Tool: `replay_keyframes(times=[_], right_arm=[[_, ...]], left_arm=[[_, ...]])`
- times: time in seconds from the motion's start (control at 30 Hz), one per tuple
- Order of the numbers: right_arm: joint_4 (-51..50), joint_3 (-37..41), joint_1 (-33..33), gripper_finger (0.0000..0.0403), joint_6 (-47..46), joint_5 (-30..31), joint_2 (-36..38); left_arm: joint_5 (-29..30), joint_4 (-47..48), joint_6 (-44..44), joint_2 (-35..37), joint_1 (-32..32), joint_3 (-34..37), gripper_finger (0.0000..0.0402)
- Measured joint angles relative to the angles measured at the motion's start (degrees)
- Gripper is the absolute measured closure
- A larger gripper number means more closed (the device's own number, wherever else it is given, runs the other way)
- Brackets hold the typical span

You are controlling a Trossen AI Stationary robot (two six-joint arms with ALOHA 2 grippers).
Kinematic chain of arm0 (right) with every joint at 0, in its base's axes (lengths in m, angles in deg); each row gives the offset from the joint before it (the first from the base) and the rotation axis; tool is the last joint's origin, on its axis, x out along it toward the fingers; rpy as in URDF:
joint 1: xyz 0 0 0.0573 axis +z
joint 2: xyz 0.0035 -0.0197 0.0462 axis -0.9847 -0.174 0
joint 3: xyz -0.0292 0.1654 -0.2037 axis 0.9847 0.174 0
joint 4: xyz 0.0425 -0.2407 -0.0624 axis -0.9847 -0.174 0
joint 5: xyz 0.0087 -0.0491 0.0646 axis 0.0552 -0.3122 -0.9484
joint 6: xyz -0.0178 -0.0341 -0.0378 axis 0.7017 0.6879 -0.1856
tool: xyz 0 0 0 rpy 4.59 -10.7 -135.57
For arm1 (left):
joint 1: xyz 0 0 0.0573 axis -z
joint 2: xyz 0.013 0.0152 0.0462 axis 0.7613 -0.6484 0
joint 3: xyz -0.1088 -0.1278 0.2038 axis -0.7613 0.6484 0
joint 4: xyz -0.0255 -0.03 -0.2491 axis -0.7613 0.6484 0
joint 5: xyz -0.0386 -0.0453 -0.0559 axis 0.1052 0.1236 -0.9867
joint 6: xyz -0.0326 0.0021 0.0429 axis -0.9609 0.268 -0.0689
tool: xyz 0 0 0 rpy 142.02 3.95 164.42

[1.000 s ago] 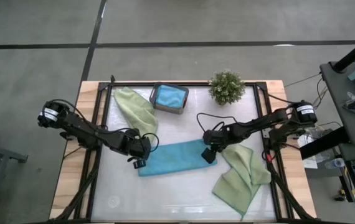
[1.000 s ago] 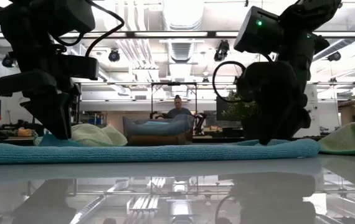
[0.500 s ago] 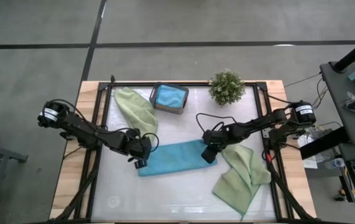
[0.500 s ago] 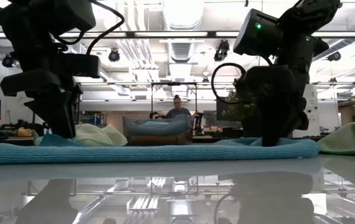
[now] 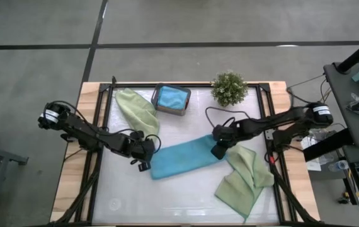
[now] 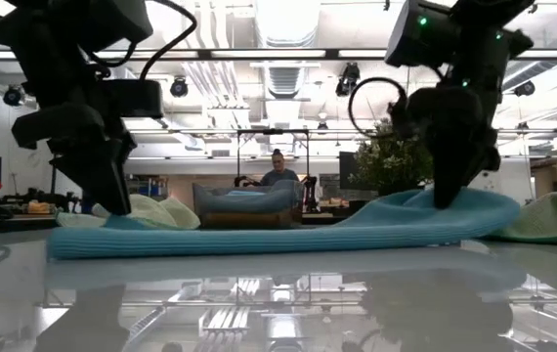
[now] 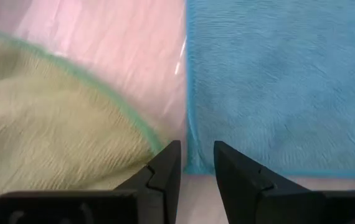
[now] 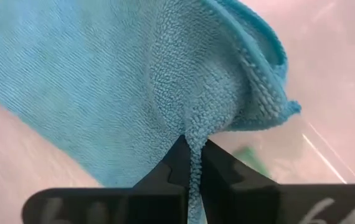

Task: Fold microfiber towels
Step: Fold the blue microfiber towel

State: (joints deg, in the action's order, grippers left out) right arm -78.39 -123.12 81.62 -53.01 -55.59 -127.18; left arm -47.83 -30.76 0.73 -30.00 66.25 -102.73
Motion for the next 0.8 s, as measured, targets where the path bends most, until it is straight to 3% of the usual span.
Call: replay_keyframes(times=[0.13,0.3,0.43,0.67,0.8], right_arm=[[-3.97,0.00,-1.73,0.0390,-0.24,1.10,4.31],[-5.76,0.00,-3.32,0.0390,-1.09,1.55,8.02],[-5.57,-0.24,-3.42,0.0391,-1.52,-1.03,9.33],[-1.86,-4.36,-2.75,0.0391,-1.94,-7.28,5.47],[5.13,-7.44,-2.63,0.0391,-0.16,-12.66,0.70]], left_arm=[[-1.32,-3.99,4.41,0.00,0.33,0.01,0.0320],[-7.49,-4.21,9.91,0.00,0.42,0.06,0.0320],[-11.39,-5.05,11.37,0.00,0.66,1.26,0.0321],[-13.59,-20.94,10.00,0.00,0.72,7.83,0.0321],[-13.20,-22.23,9.61,0.00,0.72,8.65,0.0321]])
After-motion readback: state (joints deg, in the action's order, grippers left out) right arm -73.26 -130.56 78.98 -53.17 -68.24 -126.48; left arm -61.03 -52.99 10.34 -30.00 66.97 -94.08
